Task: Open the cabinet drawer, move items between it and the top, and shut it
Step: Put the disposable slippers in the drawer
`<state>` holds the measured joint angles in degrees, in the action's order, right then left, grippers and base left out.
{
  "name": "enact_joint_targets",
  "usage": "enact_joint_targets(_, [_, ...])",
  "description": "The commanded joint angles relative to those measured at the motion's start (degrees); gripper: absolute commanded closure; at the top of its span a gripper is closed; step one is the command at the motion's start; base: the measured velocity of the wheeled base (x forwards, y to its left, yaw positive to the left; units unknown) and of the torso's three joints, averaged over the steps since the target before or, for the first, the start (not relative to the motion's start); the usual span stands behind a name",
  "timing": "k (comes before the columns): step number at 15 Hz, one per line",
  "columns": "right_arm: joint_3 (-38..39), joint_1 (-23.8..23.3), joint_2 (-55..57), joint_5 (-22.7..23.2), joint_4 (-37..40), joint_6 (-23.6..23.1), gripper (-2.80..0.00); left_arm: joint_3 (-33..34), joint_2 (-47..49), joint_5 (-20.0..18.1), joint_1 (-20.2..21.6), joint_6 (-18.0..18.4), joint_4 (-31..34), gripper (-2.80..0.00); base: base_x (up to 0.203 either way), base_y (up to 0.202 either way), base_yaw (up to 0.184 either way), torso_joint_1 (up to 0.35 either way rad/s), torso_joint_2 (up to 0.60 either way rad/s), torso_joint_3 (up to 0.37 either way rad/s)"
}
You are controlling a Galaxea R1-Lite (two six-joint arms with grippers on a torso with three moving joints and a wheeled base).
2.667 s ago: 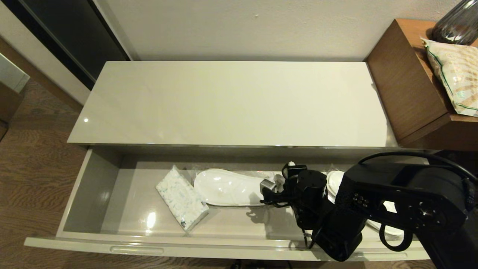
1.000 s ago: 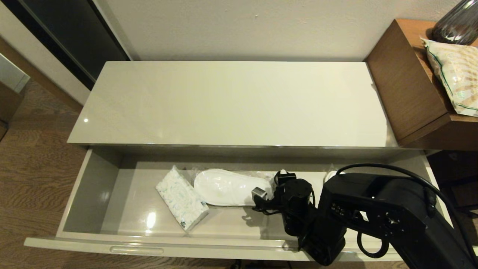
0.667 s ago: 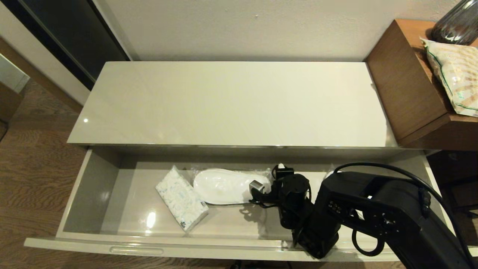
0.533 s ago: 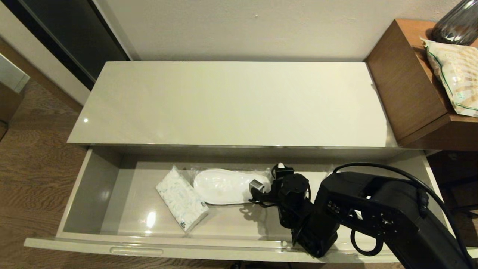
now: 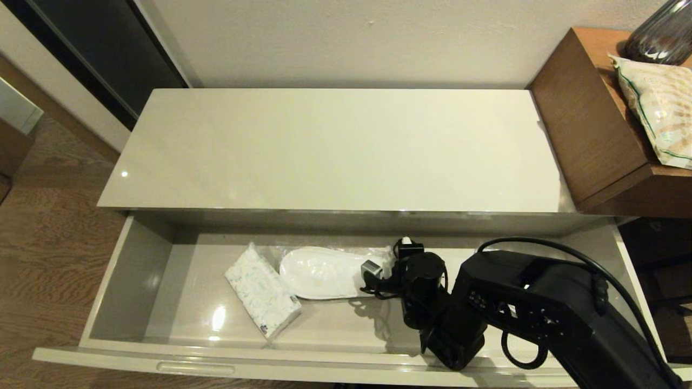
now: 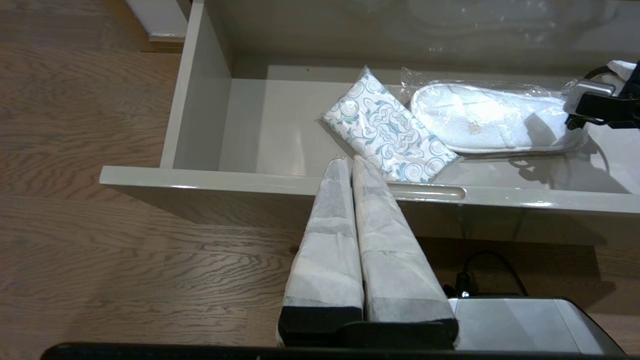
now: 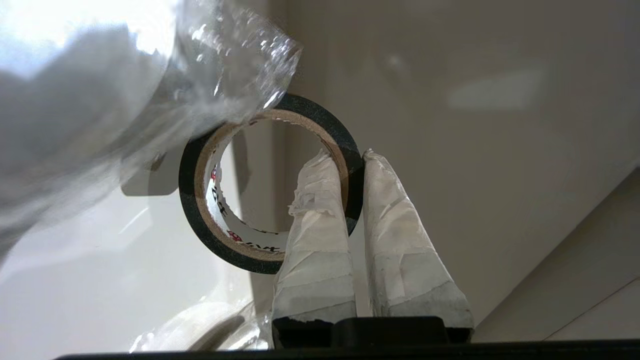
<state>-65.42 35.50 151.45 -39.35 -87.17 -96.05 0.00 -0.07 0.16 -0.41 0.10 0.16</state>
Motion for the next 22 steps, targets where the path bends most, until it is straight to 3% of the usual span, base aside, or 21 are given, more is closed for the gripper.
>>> enact_joint_targets(1, [-1.36,-0.03,0.85,-0.15,-0.49,-0.4,0.0,0.0,0.07,0.02,-0.02,-0.01,-0.07,0.0,0.0,0.0,0.0,0.0,0.0,0.0])
enact_joint_targets(22, [-6.0,0.56,2.68,-1.52,-0.49,-1.09,0.0,0.0,0.07,0.02,-0.02,-0.01,-0.01,0.0,0.0,0.0,0.0,0.0,0.0,0.0])
